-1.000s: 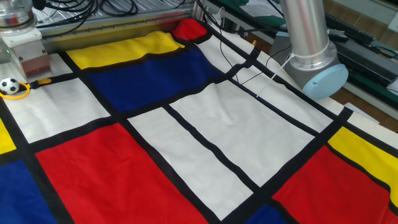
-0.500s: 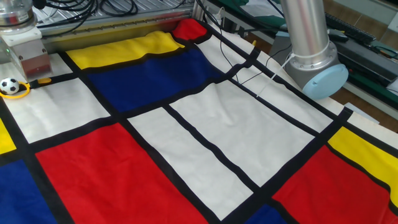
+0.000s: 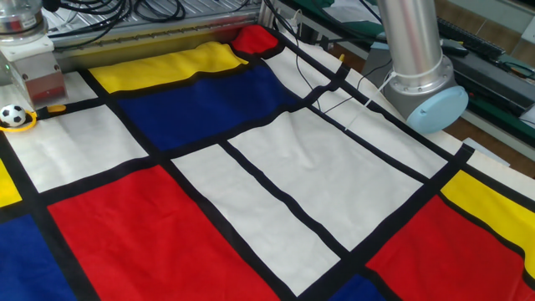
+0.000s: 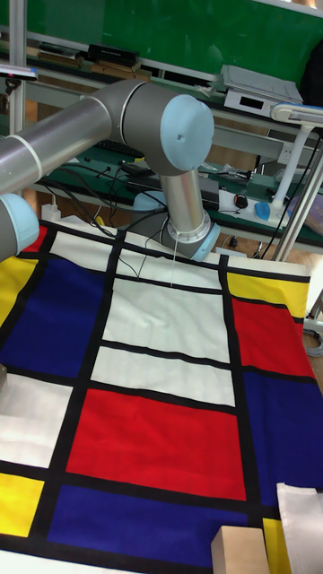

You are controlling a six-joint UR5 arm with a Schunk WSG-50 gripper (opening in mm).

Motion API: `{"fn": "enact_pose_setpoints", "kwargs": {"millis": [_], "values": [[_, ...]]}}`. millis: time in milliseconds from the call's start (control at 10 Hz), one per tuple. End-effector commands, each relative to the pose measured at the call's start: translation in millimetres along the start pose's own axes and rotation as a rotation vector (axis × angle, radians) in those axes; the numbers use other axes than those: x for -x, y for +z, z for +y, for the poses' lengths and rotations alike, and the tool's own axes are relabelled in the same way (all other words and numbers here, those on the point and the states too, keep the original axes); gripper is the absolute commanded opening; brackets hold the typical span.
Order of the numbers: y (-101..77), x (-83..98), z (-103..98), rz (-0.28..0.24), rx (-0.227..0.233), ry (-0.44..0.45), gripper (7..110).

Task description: Remove the bubble ring from the ball

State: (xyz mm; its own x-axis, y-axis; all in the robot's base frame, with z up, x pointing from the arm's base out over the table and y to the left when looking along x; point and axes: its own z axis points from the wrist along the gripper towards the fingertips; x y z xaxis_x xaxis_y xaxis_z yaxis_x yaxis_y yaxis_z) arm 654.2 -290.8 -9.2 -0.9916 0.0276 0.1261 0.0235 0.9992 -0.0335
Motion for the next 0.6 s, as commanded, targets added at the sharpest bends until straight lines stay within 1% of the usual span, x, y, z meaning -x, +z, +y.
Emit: {"fn": "enact_pose_setpoints", "kwargs": {"millis": [0,500], "values": [[-2.7,1.6,0.7,-0.003,0.007,0.005,7],[-6.6,-1.3,1.7,0.013,0.005,0.008,7]]}}
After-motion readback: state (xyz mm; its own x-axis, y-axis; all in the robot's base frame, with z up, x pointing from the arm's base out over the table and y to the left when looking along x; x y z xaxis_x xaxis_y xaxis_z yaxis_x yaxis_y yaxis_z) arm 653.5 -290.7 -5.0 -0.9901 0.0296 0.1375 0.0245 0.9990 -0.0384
